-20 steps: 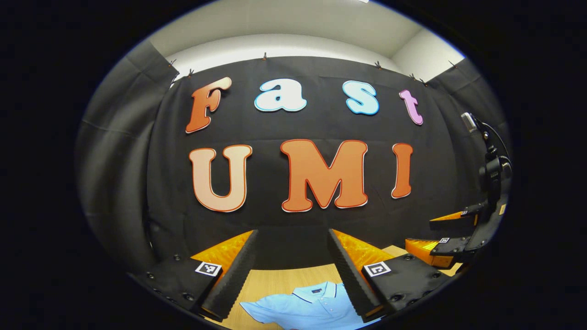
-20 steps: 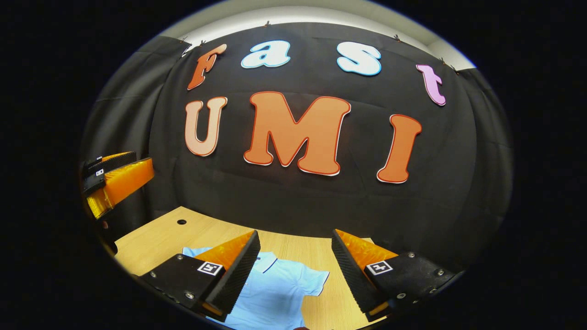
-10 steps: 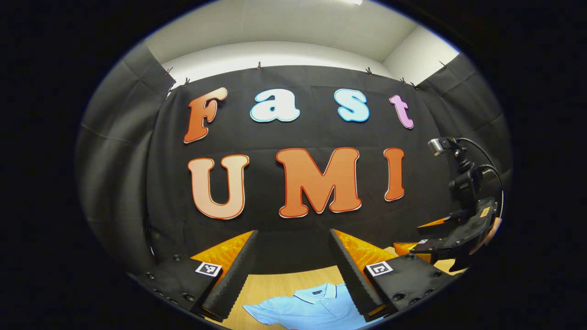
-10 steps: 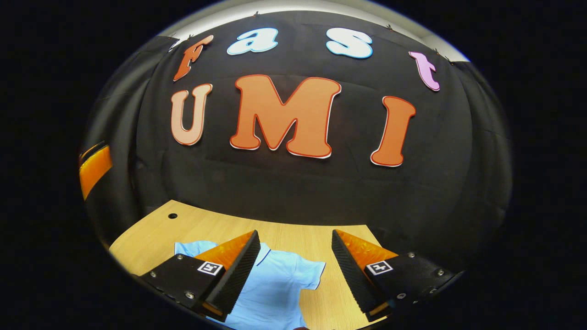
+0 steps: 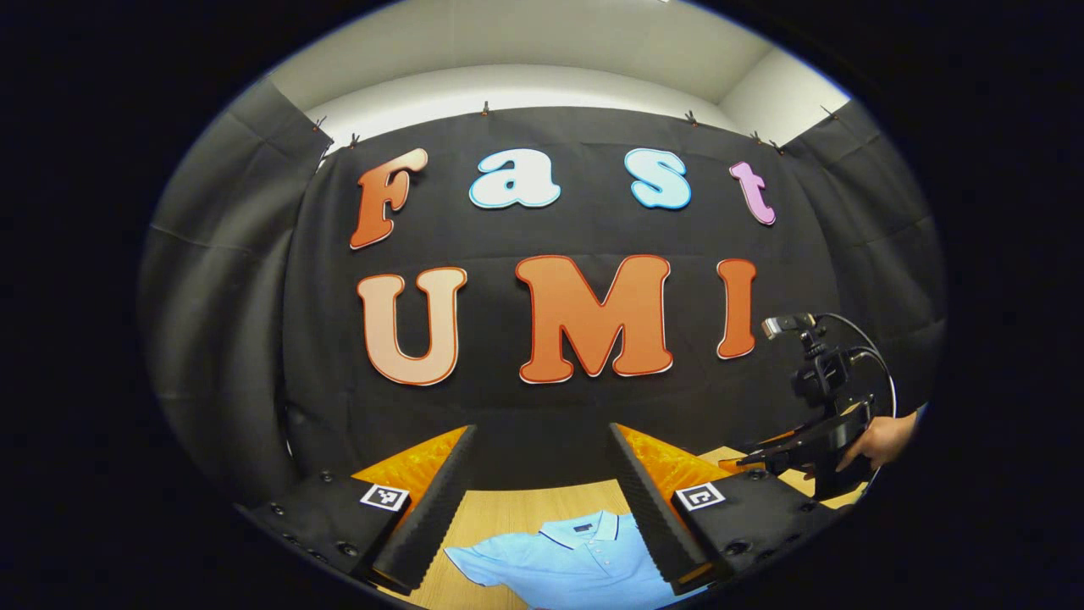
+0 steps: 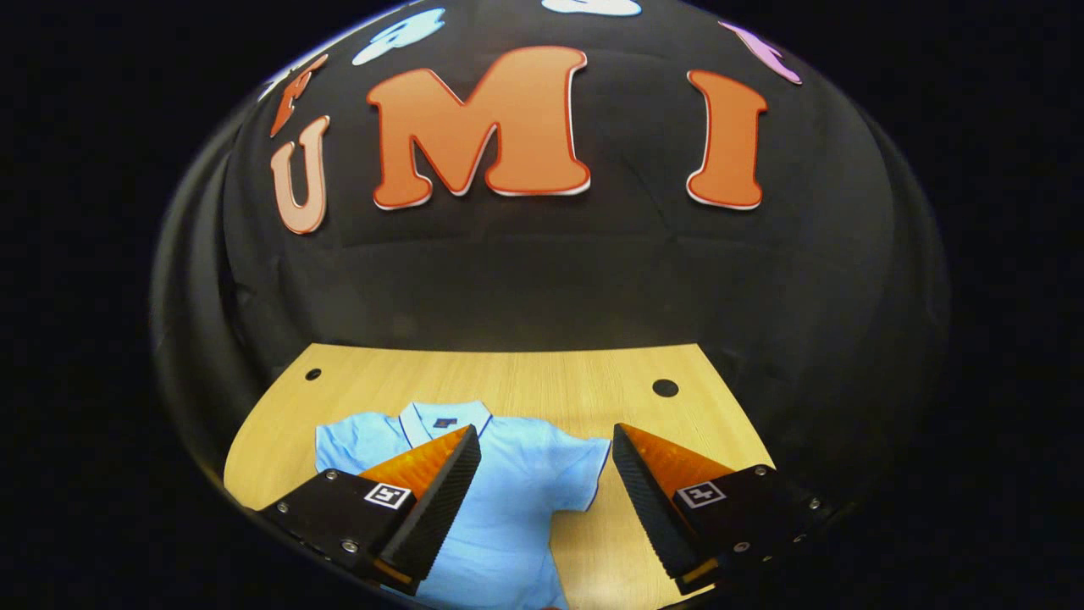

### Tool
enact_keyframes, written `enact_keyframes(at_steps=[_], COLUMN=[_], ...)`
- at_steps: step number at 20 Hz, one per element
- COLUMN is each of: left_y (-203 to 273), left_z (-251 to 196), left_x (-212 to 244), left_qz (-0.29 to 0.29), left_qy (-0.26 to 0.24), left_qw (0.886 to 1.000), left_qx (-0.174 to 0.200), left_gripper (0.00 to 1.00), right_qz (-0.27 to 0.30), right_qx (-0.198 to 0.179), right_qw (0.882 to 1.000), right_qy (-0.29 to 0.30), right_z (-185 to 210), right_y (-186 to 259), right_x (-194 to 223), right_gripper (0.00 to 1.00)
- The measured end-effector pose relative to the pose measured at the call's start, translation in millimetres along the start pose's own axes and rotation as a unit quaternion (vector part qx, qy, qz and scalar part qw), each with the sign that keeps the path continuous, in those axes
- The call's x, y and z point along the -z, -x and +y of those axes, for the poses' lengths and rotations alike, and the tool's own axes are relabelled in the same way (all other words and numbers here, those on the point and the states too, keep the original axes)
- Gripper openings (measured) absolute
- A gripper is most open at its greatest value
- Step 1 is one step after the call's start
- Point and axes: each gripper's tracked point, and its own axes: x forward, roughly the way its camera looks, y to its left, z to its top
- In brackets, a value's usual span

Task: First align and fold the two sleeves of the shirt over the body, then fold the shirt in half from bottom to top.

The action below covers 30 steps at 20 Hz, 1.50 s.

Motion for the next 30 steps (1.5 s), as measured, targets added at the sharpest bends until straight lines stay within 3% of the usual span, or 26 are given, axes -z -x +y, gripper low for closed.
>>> enact_keyframes(at_steps=[5, 11, 17, 22, 23, 24, 28, 30], left_y=[-9, -17, -25, -26, -24, -20, -14, -12], left_z=[-14, -9, -8, -13, -14, -14, -9, -8], left_x=[4, 27, 40, 43, 42, 44, 45, 46], left_qz=[0.014, 0.055, 0.078, 0.085, 0.086, 0.088, 0.095, 0.098], left_qy=[-0.037, -0.058, -0.060, -0.064, -0.067, -0.069, -0.069, -0.067], left_qw=[0.999, 0.995, 0.993, 0.991, 0.991, 0.990, 0.988, 0.987], left_qx=[-0.024, -0.055, -0.072, -0.076, -0.078, -0.080, -0.097, -0.105], left_gripper=[0.99, 0.99, 1.00, 1.00, 1.00, 1.00, 1.00, 1.00], right_qz=[0.148, 0.248, 0.304, 0.324, 0.327, 0.329, 0.332, 0.332], right_qx=[-0.019, -0.024, -0.021, 0.014, 0.020, 0.024, 0.038, 0.051], right_qw=[0.989, 0.968, 0.951, 0.945, 0.943, 0.943, 0.941, 0.941], right_qy=[-0.002, -0.010, -0.045, -0.053, -0.054, -0.052, -0.049, -0.041], right_z=[-18, -23, -25, -38, -39, -41, -38, -37], right_y=[-57, -108, -141, -160, -163, -167, -177, -177], right_x=[68, 122, 147, 163, 167, 170, 177, 176], right_gripper=[0.98, 0.98, 0.96, 0.88, 0.91, 0.84, 0.75, 0.62])
